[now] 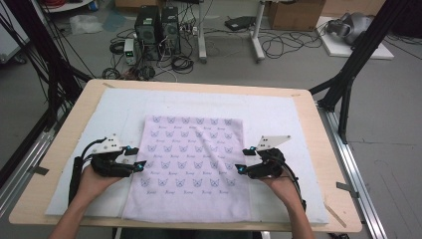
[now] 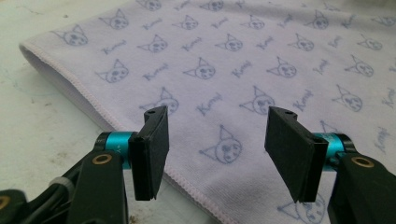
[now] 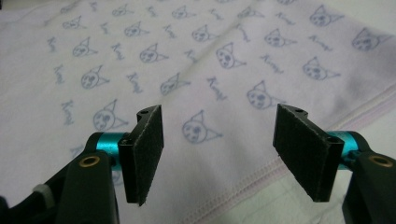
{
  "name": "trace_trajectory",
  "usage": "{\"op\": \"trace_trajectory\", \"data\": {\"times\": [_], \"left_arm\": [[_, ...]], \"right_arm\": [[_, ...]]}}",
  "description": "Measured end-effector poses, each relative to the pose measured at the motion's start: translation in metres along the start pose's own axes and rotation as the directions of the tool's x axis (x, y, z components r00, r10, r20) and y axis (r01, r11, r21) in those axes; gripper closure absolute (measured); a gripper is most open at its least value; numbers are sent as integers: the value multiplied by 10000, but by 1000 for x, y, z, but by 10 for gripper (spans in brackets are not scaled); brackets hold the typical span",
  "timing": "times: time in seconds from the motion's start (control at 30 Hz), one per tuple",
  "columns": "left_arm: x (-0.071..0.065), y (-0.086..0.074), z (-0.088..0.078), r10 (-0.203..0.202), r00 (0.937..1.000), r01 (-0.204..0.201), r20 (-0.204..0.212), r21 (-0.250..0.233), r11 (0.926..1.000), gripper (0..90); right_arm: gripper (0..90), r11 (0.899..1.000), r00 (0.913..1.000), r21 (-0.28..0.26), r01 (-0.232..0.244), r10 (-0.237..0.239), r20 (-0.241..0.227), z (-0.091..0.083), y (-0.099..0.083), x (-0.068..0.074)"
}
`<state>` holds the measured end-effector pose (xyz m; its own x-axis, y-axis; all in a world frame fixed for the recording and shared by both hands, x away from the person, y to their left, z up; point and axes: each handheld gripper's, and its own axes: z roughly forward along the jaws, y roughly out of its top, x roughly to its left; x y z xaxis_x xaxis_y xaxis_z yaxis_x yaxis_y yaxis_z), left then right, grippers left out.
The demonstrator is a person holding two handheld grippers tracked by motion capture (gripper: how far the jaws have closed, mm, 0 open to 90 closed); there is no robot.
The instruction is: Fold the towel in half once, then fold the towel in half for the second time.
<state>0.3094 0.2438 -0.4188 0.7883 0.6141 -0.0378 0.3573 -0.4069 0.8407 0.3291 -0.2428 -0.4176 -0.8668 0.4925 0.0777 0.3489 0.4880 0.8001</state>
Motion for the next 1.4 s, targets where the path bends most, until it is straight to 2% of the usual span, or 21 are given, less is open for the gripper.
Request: {"op": "trace_trajectory", "data": {"times": [0.17, 0.33, 0.47, 0.53, 0.7, 0.87, 0.93, 0.97, 1.0, 1.07, 1.23, 1.4], "left_arm": [[0, 1, 1, 19, 10000, -18, 76, -66, 10000, 402], [10, 6, 4, -137, 9999, 138, 20, -156, 9998, 403], [22, 18, 8, -177, 9998, 173, -98, -396, 9991, 408], [29, 26, 11, -235, 9996, 224, -186, -549, 9982, 410], [48, 47, 17, -288, 9990, 273, -352, -430, 9987, 422], [62, 63, 17, -412, 9983, 394, -414, -433, 9983, 423], [66, 66, 18, -404, 9981, 388, -473, -339, 9987, 422], [68, 67, 19, -418, 9979, 403, -504, -295, 9988, 425], [72, 69, 21, -420, 9976, 411, -545, -163, 9990, 427], [76, 68, 24, -548, 9963, 534, -657, -230, 9983, 431], [91, 57, 37, -836, 9930, 867, -830, 343, 9956, 443], [97, 52, 47, -930, 9906, 967, -1005, 323, 9948, 471]], "right_arm": [[329, 9997, 9997, -67, 239, -239, 18, 6, 9, -1], [332, 10000, 9999, -18, 77, -78, -102, 15, 16, -14], [331, 9995, 9998, 293, 75, -70, -164, 22, 30, -29], [333, 9997, 9998, 182, 169, -166, -117, 24, 38, -38], [331, 9995, 10000, 323, 32, -31, -16, 28, 57, -58], [332, 9990, 9999, 424, 117, -121, 89, 30, 73, -68], [345, 9997, 9996, 177, 171, -175, 213, 29, 73, -71], [344, 10000, 9998, 89, 14, -15, 184, 29, 72, -74], [344, 9999, 9998, 99, -46, 44, 180, 29, 71, -76], [344, 9995, 9994, 278, -173, 164, 315, 31, 66, -82], [348, 9983, 9975, 313, -497, 480, 516, 33, 59, -94], [352, 9959, 9955, 540, -721, 685, 662, 36, 53, -102]]}}
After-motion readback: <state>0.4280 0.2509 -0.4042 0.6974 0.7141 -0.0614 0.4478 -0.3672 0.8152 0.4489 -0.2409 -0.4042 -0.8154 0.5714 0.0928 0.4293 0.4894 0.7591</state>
